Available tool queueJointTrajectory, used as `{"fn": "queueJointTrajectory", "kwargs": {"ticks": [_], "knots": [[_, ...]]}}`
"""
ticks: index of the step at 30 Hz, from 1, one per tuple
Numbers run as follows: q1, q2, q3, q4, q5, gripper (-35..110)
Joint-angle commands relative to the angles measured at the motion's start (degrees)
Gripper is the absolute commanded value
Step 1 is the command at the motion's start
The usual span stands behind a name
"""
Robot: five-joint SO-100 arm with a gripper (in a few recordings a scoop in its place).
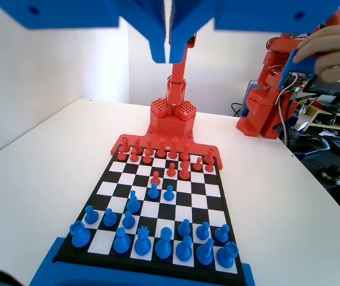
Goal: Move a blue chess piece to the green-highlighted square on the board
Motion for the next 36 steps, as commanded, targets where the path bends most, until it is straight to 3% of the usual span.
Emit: {"fn": "queueJointTrajectory", "kwargs": {"ticks": [1, 19, 27, 36], "knots": [[0.79, 1.14, -0.62, -0.79, 0.26, 1], [0.79, 0.44, -1.49, -1.05, -0.35, 1], [-3.08, -14.77, -15.91, -2.11, 3.43, 1], [0.88, -35.51, -25.40, -2.64, 5.71, 2]]}}
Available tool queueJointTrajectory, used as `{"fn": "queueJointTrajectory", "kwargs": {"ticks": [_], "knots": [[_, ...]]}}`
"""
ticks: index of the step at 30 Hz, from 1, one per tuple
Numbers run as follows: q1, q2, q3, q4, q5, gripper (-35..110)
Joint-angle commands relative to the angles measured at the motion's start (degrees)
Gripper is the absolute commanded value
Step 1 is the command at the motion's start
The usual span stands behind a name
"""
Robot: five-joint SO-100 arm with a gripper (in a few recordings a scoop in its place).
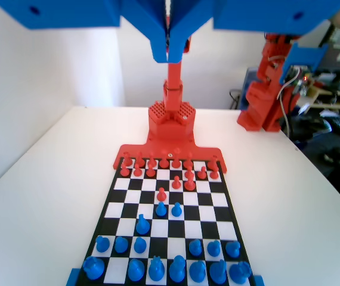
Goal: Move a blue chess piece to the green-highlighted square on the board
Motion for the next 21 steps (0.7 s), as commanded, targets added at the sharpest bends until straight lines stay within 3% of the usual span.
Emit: {"fn": "queueJointTrajectory", "kwargs": {"ticks": [1, 10, 15, 21], "knots": [[2.02, -10.37, -6.50, -0.88, -0.35, 2], [9.67, -24.35, -6.86, 0.18, -4.66, 2], [10.55, -31.82, -9.76, 4.04, -7.21, 2], [9.32, -40.17, -11.87, 1.76, -8.09, 2]]}}
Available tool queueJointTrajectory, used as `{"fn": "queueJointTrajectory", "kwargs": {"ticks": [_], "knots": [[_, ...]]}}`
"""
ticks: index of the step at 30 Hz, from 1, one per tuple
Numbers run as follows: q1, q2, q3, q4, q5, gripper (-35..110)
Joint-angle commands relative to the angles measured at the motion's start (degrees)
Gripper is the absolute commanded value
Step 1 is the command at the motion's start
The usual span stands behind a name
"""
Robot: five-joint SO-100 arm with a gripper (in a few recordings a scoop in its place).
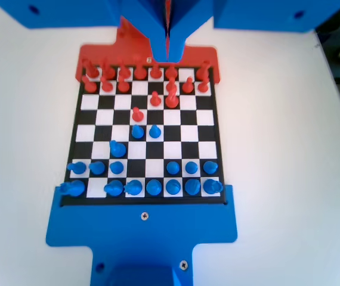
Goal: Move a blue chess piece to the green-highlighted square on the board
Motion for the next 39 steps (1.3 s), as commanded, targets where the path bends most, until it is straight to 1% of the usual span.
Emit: {"fn": "queueJointTrajectory", "kwargs": {"ticks": [1, 7, 16, 26, 28, 33, 39], "knots": [[0.18, -3.08, -4.57, -1.32, -0.70, 2], [0.62, -5.45, 2.90, -10.02, -3.43, 3], [0.26, -8.61, 15.38, -21.71, -11.25, 5], [-1.76, -12.04, 19.07, -30.94, -17.40, 8], [-1.93, -11.87, 21.01, -33.84, -16.70, 8], [-1.32, -11.78, 24.17, -36.74, -13.18, 8], [-0.26, -13.10, 24.52, -36.21, -7.03, 9]]}}
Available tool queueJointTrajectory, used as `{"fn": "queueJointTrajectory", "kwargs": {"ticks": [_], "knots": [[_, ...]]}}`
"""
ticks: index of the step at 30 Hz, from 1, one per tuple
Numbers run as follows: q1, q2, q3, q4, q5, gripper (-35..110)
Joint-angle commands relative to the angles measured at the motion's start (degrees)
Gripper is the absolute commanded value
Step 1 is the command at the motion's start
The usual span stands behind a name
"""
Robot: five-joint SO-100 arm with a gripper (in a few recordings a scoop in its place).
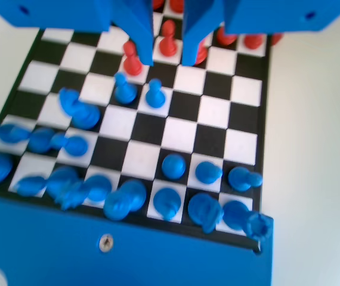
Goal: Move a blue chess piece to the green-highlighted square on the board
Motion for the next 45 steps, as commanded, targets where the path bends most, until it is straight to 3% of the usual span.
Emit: {"fn": "queueJointTrajectory", "kwargs": {"ticks": [1, 18, 45], "knots": [[0.70, 0.79, 0.09, 0.97, 2.37, 9], [-1.49, -6.15, -2.02, -5.27, 14.24, 9], [-2.11, -6.68, 2.02, -9.49, 14.85, 9]]}}
